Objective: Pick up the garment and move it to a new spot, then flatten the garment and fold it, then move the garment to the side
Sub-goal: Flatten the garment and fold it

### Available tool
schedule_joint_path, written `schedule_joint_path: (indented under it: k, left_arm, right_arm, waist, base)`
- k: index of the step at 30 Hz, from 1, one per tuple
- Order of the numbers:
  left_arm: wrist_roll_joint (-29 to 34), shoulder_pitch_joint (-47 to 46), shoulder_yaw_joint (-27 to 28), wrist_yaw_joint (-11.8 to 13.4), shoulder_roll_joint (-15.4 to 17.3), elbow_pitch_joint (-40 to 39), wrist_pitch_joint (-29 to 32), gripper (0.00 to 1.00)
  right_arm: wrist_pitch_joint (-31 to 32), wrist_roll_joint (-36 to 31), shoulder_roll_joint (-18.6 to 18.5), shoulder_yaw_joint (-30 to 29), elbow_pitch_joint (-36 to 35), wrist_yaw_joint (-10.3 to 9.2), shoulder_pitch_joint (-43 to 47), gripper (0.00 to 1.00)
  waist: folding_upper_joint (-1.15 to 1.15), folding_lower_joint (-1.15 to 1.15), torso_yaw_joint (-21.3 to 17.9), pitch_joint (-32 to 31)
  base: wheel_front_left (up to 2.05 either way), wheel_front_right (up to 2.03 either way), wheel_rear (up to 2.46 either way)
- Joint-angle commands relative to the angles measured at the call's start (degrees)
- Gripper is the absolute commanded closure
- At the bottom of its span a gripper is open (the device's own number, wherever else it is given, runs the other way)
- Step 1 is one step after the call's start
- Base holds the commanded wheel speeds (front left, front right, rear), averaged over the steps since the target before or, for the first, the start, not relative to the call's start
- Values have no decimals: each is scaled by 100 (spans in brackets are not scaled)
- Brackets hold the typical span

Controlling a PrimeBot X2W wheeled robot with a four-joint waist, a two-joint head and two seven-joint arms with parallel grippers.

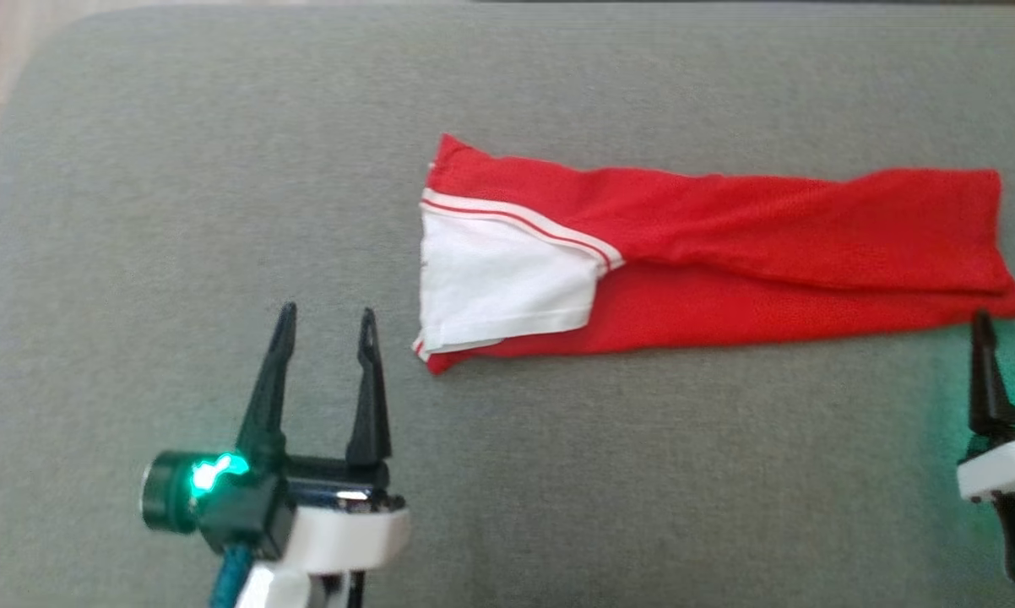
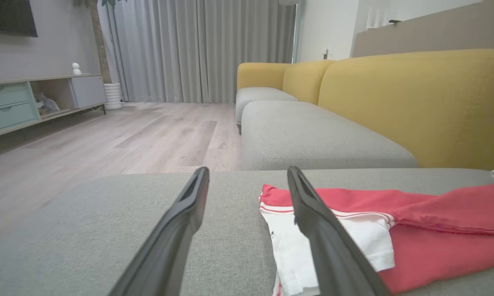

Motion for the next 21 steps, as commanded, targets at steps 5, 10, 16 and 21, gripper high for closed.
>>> schedule_joint_path:
  k: [5, 10, 16, 21]
  left_arm:
    - [552, 310, 510, -238, -457, -430, -47, 0]
    - [768, 517, 601, -495, -655, -453, -47, 0]
    - [958, 587, 654, -756, -826, -411, -48, 0]
    - [1043, 600, 692, -861, -890, -393, -48, 0]
  right_arm:
    - [-77, -149, 48, -446, 214, -5, -227, 0]
    - [-4, -245, 8, -748, 684, -5, -447, 0]
    - [417, -467, -143, -1294, 1658, -5, -811, 0]
    - [911, -363, -44, -1270, 2079, -5, -1096, 100]
  waist:
    - [0, 2, 440, -168]
    - [0, 2, 674, -212]
    - [0, 2, 918, -210]
    - [0, 2, 937, -116]
  base:
    - [0, 0, 0]
    - [0, 0, 0]
    - [0, 0, 0]
    - [0, 0, 0]
